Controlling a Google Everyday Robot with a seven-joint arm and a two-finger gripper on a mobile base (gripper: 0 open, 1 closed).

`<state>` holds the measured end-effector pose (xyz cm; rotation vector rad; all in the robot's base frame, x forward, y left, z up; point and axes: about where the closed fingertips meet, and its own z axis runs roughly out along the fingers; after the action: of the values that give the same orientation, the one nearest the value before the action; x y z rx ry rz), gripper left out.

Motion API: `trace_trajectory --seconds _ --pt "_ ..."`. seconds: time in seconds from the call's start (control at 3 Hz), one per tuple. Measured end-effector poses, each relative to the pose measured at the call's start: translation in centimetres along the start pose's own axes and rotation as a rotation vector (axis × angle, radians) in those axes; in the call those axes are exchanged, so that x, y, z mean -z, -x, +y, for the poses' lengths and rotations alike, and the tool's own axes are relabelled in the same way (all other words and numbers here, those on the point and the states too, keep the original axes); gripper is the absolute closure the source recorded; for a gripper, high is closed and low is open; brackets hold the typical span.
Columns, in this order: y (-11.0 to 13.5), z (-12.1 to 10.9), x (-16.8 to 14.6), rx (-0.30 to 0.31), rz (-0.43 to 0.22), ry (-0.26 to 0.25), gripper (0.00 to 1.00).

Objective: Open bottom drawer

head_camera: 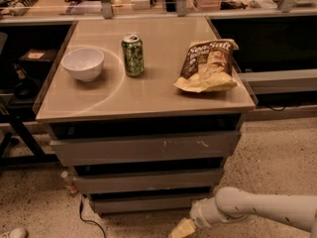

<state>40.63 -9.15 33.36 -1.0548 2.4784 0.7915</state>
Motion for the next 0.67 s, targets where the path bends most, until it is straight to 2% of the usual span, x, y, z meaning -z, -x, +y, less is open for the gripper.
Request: trace_trajectory --seconds 0.33,0.67 --pt "0.0 0.0 0.0 0.0 0.0 0.0 0.0" --pt "-0.6 -0.6 -1.4 -0.009 -0.032 0.01 0.0"
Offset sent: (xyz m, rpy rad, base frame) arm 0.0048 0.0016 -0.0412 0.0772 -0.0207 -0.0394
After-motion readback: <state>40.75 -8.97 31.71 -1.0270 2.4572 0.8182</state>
